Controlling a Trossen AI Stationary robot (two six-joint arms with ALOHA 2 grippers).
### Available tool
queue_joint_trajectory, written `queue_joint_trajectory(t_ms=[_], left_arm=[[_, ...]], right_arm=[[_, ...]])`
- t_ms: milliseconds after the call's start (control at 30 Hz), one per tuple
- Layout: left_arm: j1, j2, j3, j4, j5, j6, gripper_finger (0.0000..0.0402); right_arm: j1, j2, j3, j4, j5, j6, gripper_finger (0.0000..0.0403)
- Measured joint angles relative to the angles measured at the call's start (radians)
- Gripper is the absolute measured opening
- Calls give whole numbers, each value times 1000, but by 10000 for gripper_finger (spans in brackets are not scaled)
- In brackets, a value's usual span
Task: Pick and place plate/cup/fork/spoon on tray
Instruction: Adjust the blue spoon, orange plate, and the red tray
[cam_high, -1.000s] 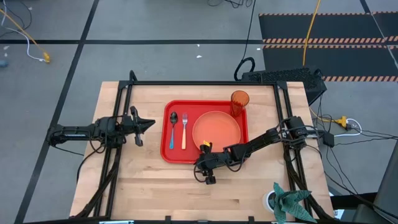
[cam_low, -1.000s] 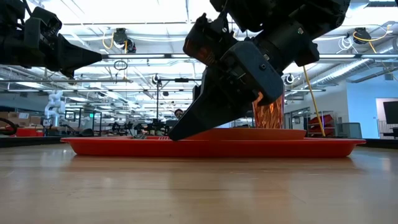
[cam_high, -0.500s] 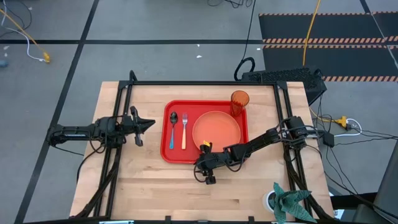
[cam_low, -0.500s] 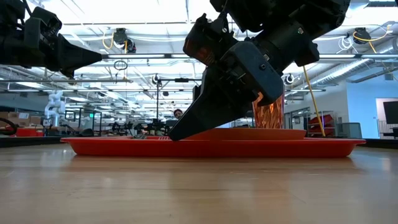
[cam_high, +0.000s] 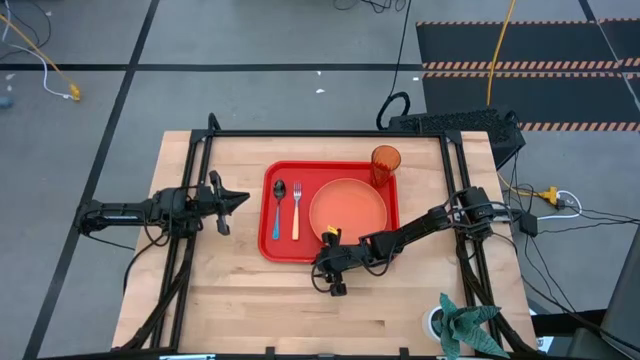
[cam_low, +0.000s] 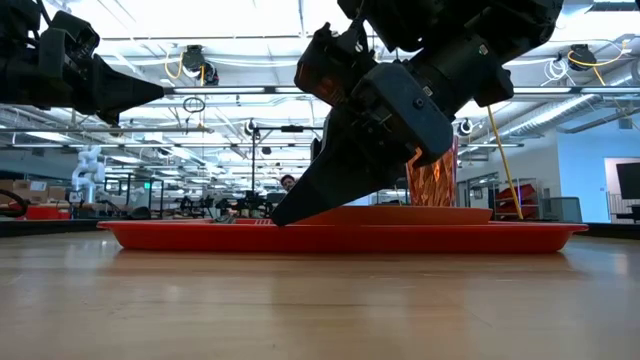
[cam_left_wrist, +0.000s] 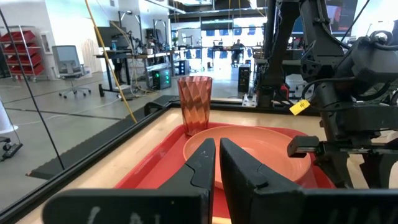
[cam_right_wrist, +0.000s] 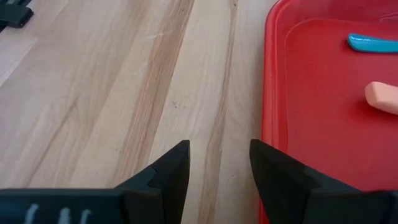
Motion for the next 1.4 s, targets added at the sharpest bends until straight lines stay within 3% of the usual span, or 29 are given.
queue_joint_trajectory(t_ms=[733, 1033, 1400], left_arm=[[0, 0, 0, 0, 0, 0, 28], [0, 0, 0, 0, 0, 0, 28], [0, 0, 0, 0, 0, 0, 28]], right_arm=[[-4, 0, 0, -30, 1, -52, 160], [-5, -23, 0, 22, 131, -124, 160], [-7, -23, 0, -164, 127, -71, 160]])
